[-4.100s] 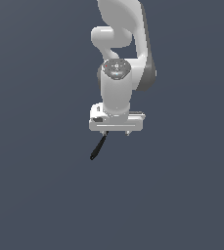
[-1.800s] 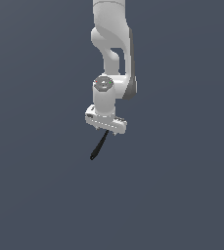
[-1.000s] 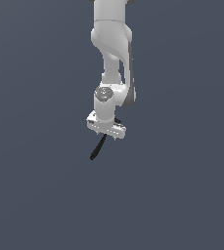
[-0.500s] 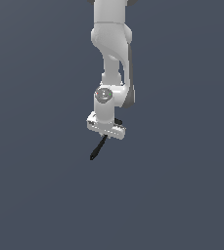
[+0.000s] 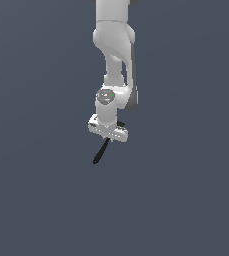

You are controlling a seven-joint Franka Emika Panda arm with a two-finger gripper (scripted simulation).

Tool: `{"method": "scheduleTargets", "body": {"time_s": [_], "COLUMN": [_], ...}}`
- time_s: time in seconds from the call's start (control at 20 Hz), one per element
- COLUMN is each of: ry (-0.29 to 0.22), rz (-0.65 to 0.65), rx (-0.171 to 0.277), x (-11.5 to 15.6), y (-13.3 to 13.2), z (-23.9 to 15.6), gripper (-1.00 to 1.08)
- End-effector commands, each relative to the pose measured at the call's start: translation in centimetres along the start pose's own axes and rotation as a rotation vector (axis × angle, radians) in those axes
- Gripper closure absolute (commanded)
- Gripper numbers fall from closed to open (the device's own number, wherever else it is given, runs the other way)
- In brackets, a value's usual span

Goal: Pick up the object and move it to a goal position.

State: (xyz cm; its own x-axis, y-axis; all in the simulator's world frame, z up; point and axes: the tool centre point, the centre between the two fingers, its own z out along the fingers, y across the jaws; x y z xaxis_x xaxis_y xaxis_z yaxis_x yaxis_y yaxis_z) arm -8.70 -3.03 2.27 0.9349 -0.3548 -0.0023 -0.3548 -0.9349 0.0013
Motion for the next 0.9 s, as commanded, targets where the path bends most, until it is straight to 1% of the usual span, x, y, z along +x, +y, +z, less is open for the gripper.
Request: {"method": "scheduleTargets", "body": {"time_s": [0.0,0.2,0.4,0.85], "ry": [0.002,0.002,0.002,0.002], "rz": [0.0,0.0,0.0,0.0], "rx": [0.001,0.001,0.001,0.0], "x": [0.2,0.6,1.2,3.1], "y": [0.0,0.1,0.1,0.4], "z": [-0.8,-2.8,-5.6,-14.4], "gripper": [1.08,1.08,1.08,1.08]}}
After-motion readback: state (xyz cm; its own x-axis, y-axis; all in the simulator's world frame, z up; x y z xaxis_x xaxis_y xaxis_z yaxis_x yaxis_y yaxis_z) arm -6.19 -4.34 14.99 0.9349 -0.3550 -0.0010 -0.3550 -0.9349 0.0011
